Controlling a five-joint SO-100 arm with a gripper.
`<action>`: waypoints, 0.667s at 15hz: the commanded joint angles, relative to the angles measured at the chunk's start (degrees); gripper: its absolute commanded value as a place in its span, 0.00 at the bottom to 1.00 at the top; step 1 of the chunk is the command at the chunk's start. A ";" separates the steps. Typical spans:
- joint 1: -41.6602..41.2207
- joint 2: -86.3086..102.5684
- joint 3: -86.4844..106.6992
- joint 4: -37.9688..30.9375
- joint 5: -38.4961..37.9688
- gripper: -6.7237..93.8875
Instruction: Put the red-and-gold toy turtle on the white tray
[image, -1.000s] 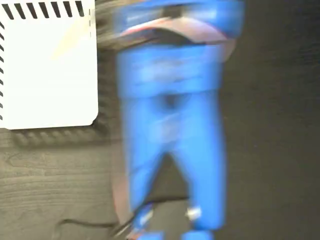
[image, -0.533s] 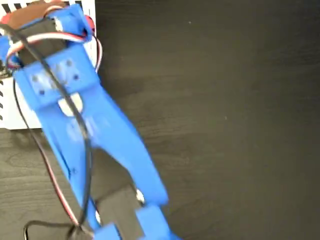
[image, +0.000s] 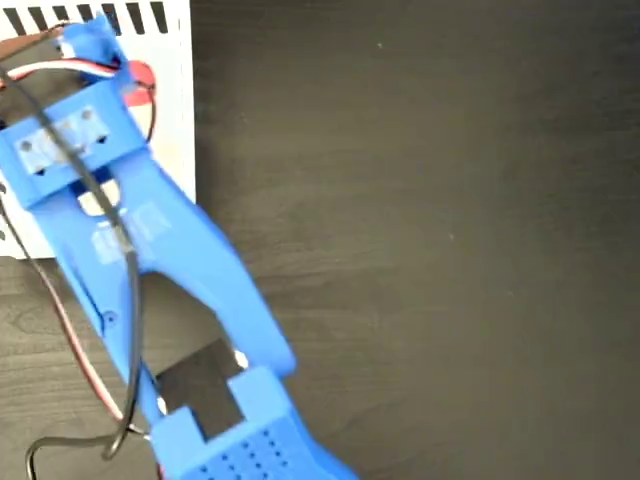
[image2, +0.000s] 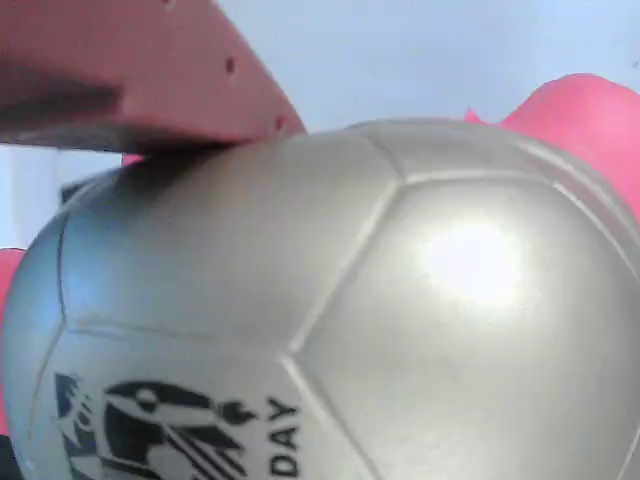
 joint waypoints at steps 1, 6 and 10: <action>-1.85 1.93 -3.52 1.85 0.44 0.07; -2.20 0.09 -4.92 4.92 -0.70 0.07; -1.93 0.09 -4.83 4.39 -0.35 0.14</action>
